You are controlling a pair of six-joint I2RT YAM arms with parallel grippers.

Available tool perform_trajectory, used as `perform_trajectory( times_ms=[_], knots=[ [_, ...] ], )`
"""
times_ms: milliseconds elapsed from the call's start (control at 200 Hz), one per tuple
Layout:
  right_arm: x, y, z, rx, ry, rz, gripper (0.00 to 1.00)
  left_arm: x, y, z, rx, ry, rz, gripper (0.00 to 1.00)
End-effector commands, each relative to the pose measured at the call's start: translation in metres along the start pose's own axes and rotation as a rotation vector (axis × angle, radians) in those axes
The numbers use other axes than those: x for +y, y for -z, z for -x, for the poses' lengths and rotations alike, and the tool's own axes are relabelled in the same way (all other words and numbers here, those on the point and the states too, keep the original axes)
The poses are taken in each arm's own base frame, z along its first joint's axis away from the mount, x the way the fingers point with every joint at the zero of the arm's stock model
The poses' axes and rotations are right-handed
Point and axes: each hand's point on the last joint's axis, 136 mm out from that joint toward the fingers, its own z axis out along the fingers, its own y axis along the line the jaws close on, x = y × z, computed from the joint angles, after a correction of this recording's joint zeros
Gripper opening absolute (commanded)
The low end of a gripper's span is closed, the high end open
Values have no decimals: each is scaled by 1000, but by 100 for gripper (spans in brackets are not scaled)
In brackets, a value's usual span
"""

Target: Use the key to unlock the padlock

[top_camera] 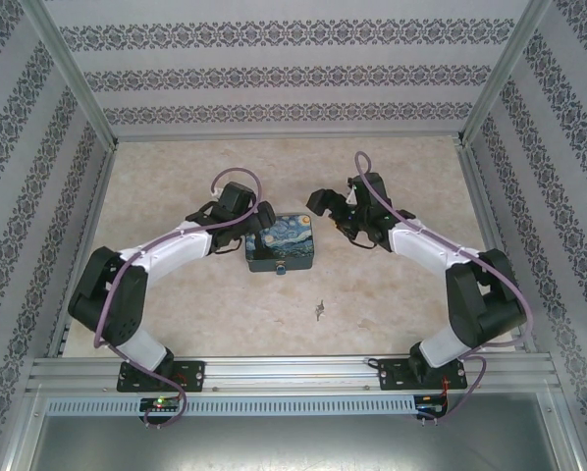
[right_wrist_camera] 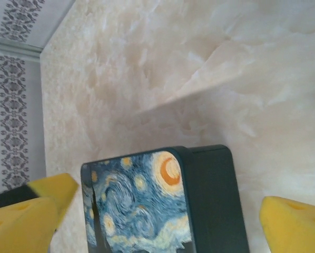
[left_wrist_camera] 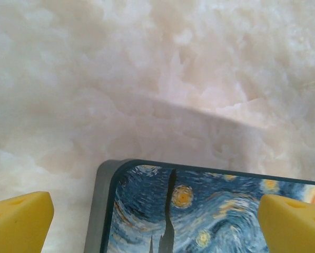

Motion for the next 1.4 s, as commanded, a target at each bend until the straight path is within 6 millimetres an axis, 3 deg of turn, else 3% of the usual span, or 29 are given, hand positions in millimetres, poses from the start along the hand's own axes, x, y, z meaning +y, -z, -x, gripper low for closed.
perform_trajectory(
  times_ms=[0, 135, 295, 495, 664, 884, 1084, 1394],
  knots=[
    [-24, 13, -1, -39, 54, -93, 98, -5, 28, 29, -102, -70, 8, 99],
    [-45, 27, -2, -77, 35, -134, 98, -6, 50, 45, -175, -113, 7, 99],
    [-56, 38, -24, -21, 10, -133, 96, -9, 59, 48, -203, -137, -23, 99],
    [-75, 52, -80, 86, 26, -275, 80, -1, 48, 36, -166, -127, -7, 99],
    [-85, 57, -134, 164, 118, -439, 75, 0, 44, 28, -164, -103, -47, 99],
    [-96, 51, -177, 214, 150, -568, 70, 4, 49, 18, -100, -103, -37, 99],
    [-94, 35, -195, 245, 164, -619, 58, 14, 52, 11, -89, -72, -27, 99],
    [-92, 22, -203, 267, 180, -657, 55, 18, 52, 3, -79, -58, -36, 99]
  ],
)
